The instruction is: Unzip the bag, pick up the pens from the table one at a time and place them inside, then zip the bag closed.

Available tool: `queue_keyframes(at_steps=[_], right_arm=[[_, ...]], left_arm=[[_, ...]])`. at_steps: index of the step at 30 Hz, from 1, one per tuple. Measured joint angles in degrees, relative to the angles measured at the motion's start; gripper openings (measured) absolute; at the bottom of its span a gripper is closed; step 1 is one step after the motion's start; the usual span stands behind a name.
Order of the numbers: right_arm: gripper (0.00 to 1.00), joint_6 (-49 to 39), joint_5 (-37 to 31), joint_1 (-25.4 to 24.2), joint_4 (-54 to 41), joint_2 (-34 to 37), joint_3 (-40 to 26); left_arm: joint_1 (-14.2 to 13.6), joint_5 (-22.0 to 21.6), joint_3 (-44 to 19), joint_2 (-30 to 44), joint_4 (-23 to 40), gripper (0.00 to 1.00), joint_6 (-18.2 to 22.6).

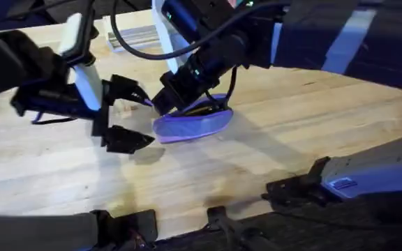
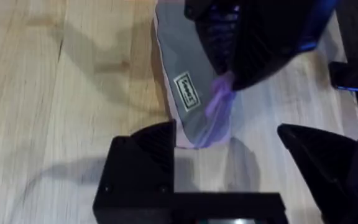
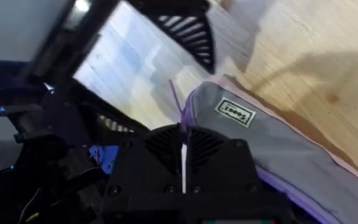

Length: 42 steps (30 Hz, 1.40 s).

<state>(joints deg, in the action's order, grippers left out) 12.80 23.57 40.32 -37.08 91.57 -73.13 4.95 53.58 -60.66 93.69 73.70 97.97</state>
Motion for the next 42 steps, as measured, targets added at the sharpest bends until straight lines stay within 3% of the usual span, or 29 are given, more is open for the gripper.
queue_keyframes(at_steps=[10, 11, 17, 18, 27, 38, 42], right_arm=[[0.03, 0.0, 0.0, 0.0, 0.0, -0.01, -0.01], [0.03, 0.0, 0.0, 0.0, 0.0, -0.02, 0.01], [0.03, 0.0, 0.02, 0.0, 0.03, -0.02, -0.01], [0.03, 0.0, 0.02, 0.0, 0.07, 0.0, -0.01], [0.03, 0.02, 0.73, -2.67, -1.82, -0.02, -0.01], [0.031, 0.0, 6.28, -17.12, -9.86, -0.01, -0.19], [0.032, -0.72, 4.42, -23.3, -11.1, -0.02, -0.44]], left_arm=[[-4.75, 4.06, 0.0, 6.79, -4.66, 0.995, -0.02], [-5.06, 4.06, 0.0, 7.27, -4.75, 0.956, -0.06], [-5.72, 4.36, 0.02, 9.05, -5.22, 0.125, 0.04], [-5.72, 4.57, 0.02, 9.05, -5.17, 0.069, 0.27], [-5.79, 5.17, 0.02, 9.05, -4.95, 0.043, 0.15], [-6.01, 7.53, 0.01, 9.07, -5.35, 0.044, 0.15], [-6.09, 5.33, 0.19, 9.07, -5.19, 0.044, 0.17]])
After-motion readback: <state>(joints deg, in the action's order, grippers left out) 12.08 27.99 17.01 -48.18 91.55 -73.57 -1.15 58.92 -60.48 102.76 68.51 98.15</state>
